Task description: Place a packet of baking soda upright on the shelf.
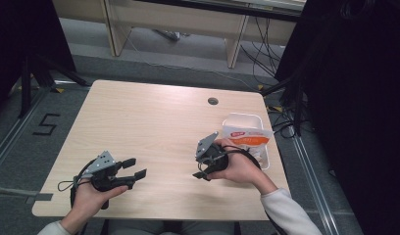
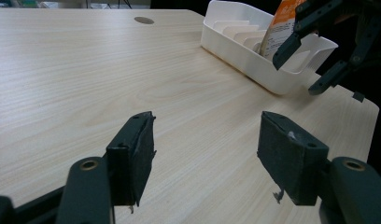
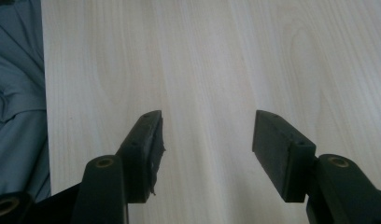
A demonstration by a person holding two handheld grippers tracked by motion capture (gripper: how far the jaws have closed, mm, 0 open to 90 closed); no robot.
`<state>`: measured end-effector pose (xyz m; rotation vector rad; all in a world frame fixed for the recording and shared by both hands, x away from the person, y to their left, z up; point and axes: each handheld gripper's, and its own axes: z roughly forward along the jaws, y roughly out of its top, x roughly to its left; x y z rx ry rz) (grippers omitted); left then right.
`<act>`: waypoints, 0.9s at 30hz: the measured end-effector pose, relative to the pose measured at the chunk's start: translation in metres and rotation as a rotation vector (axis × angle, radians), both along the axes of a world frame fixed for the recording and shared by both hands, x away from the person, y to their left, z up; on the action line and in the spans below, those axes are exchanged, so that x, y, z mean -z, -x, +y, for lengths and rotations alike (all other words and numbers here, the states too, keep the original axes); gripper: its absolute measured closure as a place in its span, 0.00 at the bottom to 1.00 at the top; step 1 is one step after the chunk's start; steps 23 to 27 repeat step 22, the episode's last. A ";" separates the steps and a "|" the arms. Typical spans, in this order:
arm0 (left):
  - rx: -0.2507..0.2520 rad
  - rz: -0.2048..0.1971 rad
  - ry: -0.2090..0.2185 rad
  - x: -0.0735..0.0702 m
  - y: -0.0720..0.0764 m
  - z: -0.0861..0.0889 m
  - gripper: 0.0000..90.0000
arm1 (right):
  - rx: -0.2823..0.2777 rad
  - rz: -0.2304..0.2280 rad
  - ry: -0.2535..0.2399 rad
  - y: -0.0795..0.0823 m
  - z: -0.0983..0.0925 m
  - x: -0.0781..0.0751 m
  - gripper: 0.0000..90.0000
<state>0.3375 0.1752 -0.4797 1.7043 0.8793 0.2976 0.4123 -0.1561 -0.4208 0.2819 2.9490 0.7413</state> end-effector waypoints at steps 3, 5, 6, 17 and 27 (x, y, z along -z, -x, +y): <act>-0.002 0.007 0.001 0.001 0.000 -0.001 0.39 | 0.014 0.004 -0.022 0.004 -0.001 0.011 0.49; 0.000 0.014 0.001 0.002 0.000 -0.001 0.39 | 0.014 0.005 -0.026 0.006 -0.001 0.019 0.49; 0.004 0.011 0.000 0.002 0.000 -0.001 0.39 | 0.014 0.019 -0.013 0.007 -0.001 0.023 0.49; 0.012 0.016 0.005 0.003 -0.002 -0.003 0.39 | -0.012 -0.005 -0.010 0.015 -0.003 0.026 0.48; 0.015 0.013 -0.006 0.002 -0.004 -0.004 0.39 | 0.013 0.001 -0.005 0.021 -0.007 0.022 0.47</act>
